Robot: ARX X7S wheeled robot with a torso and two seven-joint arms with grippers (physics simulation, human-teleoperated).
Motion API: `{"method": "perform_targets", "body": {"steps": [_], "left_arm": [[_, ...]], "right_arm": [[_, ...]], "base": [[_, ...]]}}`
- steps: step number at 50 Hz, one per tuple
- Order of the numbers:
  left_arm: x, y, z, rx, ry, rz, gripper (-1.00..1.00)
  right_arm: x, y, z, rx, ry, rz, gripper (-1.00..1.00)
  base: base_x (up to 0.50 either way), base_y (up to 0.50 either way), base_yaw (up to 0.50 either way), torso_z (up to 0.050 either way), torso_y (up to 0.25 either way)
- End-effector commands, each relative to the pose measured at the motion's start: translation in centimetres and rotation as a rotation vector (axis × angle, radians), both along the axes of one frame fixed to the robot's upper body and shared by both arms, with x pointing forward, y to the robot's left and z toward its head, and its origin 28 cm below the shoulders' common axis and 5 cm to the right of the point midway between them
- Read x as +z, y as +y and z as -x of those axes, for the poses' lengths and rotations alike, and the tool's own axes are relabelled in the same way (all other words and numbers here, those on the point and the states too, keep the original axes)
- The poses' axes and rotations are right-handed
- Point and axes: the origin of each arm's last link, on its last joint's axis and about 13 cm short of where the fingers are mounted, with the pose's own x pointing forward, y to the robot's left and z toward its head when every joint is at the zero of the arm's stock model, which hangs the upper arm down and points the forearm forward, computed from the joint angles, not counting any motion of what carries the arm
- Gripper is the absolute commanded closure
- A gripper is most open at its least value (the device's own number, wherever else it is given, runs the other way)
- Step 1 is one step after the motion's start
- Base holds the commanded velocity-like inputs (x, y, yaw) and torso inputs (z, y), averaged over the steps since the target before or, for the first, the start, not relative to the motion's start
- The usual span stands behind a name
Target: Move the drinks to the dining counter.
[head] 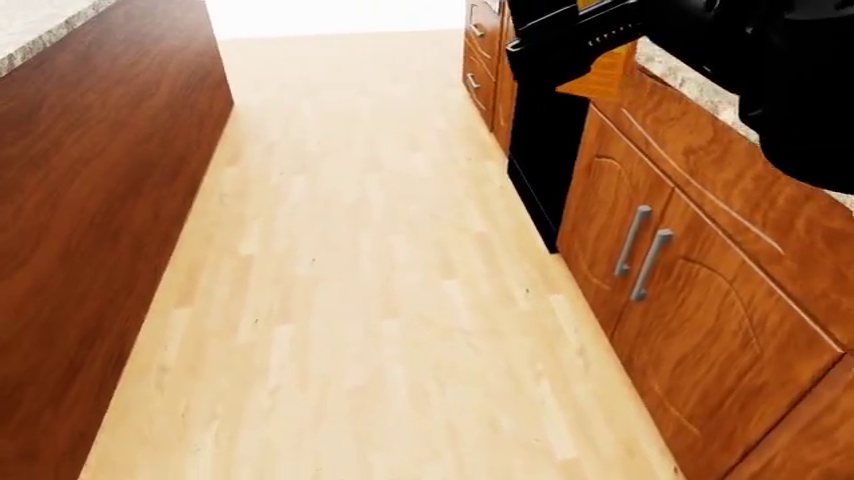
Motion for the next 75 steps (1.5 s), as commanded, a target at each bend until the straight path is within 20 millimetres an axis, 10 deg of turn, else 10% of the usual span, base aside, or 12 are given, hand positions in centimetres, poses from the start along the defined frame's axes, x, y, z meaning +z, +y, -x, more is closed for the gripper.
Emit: {"method": "perform_targets", "body": {"steps": [1,75], "left_arm": [[0.07,0.08,0.03,-0.005,0.003,0.008,-1.0],[0.03,-0.07,0.32,0.005,-0.012,-0.015,-1.0]], "right_arm": [[0.53,0.14,-0.19,-0.012,-0.057,0.01,1.0],[0.31,0.93,-0.33,0.033,-0.063,0.032,1.0]], "base": [[0.0,0.0,0.5,0.0,0.01],[0.0,0.0,0.5,0.001,0.002]]}}
